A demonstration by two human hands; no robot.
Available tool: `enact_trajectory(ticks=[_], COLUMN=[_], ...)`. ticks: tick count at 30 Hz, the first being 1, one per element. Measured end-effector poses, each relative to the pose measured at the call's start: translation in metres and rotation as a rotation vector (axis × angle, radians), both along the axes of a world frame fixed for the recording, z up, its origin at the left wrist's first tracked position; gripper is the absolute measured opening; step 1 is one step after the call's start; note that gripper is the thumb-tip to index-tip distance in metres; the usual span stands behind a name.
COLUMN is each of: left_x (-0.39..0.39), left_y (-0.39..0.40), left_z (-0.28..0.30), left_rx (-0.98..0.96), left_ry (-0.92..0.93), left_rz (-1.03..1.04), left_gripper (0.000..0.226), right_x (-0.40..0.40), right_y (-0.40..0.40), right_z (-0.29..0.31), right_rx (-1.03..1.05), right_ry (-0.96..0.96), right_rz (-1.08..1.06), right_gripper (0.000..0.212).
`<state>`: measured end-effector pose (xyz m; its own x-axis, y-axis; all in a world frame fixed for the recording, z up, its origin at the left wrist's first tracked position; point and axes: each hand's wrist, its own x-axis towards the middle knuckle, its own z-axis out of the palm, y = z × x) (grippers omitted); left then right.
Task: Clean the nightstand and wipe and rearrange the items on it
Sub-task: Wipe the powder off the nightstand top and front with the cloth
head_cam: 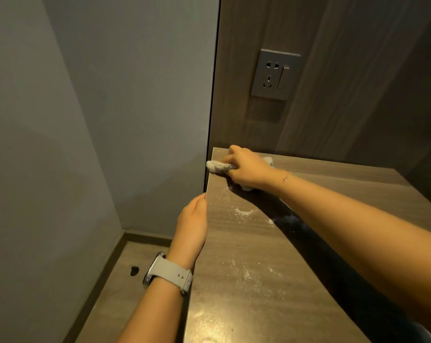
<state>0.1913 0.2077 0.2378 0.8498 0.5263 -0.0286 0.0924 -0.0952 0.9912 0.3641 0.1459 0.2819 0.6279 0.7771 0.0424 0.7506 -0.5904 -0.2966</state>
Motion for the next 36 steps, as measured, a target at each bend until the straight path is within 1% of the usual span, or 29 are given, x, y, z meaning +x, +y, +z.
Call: enact_trajectory(ticks=[2, 4, 5, 6, 8, 10, 11, 14, 16, 18, 21, 24, 26, 27, 30, 32, 33, 36], left_x=[0.000, 0.000, -0.001, -0.002, -0.002, -0.002, -0.001, 0.001, 0.003, 0.004, 0.006, 0.007, 0.004, 0.001, 0.009, 0.017, 0.020, 0.024], left_y=[0.000, -0.001, -0.002, -0.003, -0.003, -0.002, -0.001, 0.001, 0.003, 0.004, 0.006, 0.005, 0.002, 0.000, 0.004, 0.004, 0.000, -0.013], left_z=[-0.001, -0.001, -0.001, 0.000, 0.000, -0.001, -0.003, -0.007, -0.008, -0.009, -0.012, -0.011, -0.008, -0.005, 0.005, 0.012, 0.015, 0.013], left_rx=[-0.015, -0.032, -0.028, -0.020, -0.009, 0.010, 0.024, 0.018, 0.005, 0.004, 0.021, 0.055, 0.123, 0.166, 0.348, 0.386, 0.391, 0.446], left_ry=[-0.003, -0.008, -0.006, -0.005, 0.003, 0.011, 0.014, 0.014, 0.021, 0.025, 0.011, 0.046, 0.094, 0.120, 0.308, 0.406, 0.426, 0.467], left_rz=[0.009, 0.025, 0.029, 0.027, 0.014, -0.002, -0.005, -0.006, -0.014, -0.012, -0.005, 0.010, 0.014, 0.020, -0.013, -0.009, 0.009, 0.107], left_gripper=[0.030, 0.030, 0.031, 0.030, 0.030, 0.033, 0.033, 0.031, 0.032, 0.031, 0.030, 0.034, 0.034, 0.034, 0.031, 0.027, 0.028, 0.028], right_x=[-0.027, -0.043, -0.045, -0.042, -0.024, 0.000, 0.013, 0.033, 0.023, -0.003, -0.048, -0.085, -0.093, -0.091, -0.072, -0.053, -0.042, -0.008], right_y=[-0.027, -0.048, -0.053, -0.053, -0.038, -0.014, -0.003, 0.017, 0.017, 0.006, -0.033, -0.069, -0.079, -0.082, -0.093, -0.113, -0.128, -0.183], right_z=[0.007, 0.022, 0.032, 0.042, 0.057, 0.059, 0.054, 0.021, 0.004, 0.002, 0.004, 0.014, 0.034, 0.045, 0.081, 0.097, 0.100, 0.091], right_rx=[-0.065, -0.153, -0.197, -0.214, -0.148, -0.012, 0.021, 0.017, 0.008, 0.001, -0.061, -0.124, -0.176, -0.162, 0.062, 0.173, 0.192, 0.144], right_ry=[0.057, 0.240, 0.344, 0.402, 0.366, 0.249, 0.205, 0.198, 0.123, 0.059, 0.031, 0.140, 0.268, 0.303, 0.284, 0.282, 0.274, 0.180], right_rz=[0.151, 0.253, 0.279, 0.286, 0.253, 0.130, 0.056, -0.117, -0.151, -0.084, 0.137, 0.266, 0.278, 0.278, 0.206, 0.088, 0.014, -0.224], right_gripper=[0.028, 0.021, 0.016, 0.013, 0.012, 0.018, 0.024, 0.032, 0.036, 0.033, 0.027, 0.029, 0.021, 0.017, 0.014, 0.016, 0.018, 0.019])
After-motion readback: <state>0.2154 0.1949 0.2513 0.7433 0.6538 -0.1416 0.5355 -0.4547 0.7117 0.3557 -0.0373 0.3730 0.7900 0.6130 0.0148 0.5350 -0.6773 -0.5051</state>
